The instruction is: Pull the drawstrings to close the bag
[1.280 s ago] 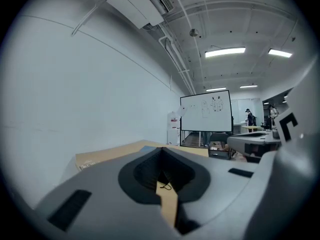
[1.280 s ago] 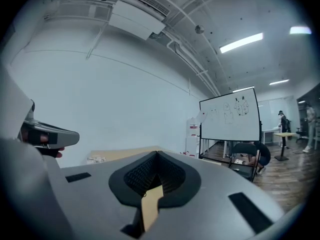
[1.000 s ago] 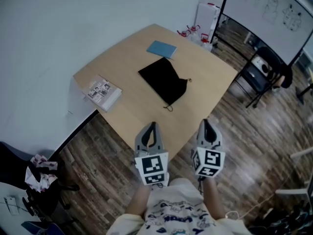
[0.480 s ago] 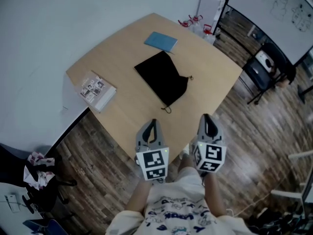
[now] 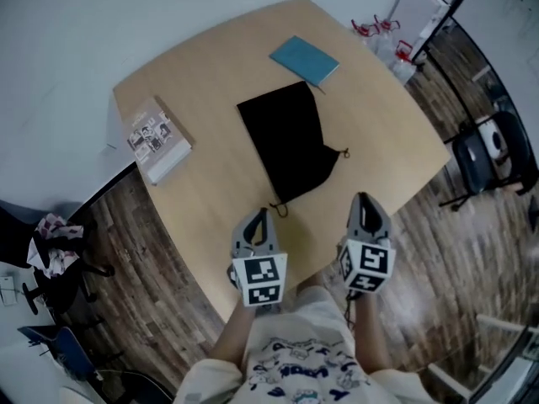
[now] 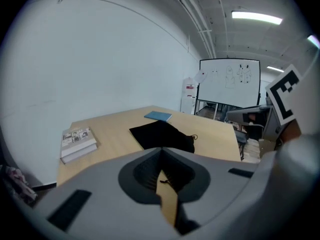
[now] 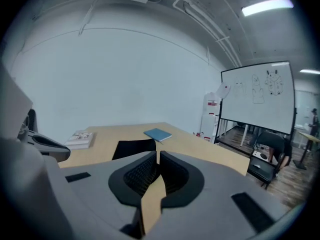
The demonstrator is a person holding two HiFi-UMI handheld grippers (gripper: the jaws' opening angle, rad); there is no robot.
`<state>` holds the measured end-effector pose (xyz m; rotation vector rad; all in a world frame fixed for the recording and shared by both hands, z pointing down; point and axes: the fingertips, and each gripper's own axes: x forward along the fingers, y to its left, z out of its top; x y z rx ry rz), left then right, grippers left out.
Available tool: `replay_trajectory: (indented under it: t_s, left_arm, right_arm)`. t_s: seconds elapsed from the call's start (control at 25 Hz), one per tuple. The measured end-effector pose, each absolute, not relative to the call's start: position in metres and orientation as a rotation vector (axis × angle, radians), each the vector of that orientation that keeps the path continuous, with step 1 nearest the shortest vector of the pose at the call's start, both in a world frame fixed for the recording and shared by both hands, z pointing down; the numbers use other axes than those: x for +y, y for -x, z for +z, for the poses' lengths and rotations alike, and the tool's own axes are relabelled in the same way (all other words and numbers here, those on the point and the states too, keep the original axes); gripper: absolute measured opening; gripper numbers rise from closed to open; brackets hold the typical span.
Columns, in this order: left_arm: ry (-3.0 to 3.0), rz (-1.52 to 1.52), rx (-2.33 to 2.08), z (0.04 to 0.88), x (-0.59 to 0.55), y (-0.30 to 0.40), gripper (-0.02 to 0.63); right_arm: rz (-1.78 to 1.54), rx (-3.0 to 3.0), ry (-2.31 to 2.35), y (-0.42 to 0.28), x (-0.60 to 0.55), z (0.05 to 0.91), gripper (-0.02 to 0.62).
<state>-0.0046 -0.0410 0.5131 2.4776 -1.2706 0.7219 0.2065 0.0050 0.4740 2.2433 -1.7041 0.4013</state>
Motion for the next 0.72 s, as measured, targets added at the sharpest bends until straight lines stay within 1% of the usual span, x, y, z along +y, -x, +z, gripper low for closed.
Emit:
replay_trajectory:
  t_s: [0.2, 0.48, 0.56, 0.64, 0.72]
  left_arm:
    - [-2.362, 0.811, -1.268, 0.546, -0.049, -0.021, 0.0]
    - [-2.23, 0.953, -1.277, 0.589, -0.049, -0.033, 0.0]
    - [-2.202, 0.982, -1.281, 0.601, -0.046, -0.034, 0.013]
    - [-2.171, 1.009, -1.269, 0.612, -0.044, -0.034, 0.034]
    - [-2.142, 1.026, -1.253, 0.621, -0.041, -0.035, 0.065]
  right_arm:
    - [0.441, -1.772, -2.104, -0.239, -0.032, 0.504, 0.002]
    - [0.475, -1.82, -1.901, -0.268, -0.07, 0.546, 0.003]
    - [0.475, -1.834, -1.846, -0.276, -0.08, 0.556, 0.005]
    - [0.486, -1.853, -1.784, -0.281, -0.089, 0.567, 0.025]
    - [0.499, -1.879, -1.716, -0.283, -0.097, 0.576, 0.085]
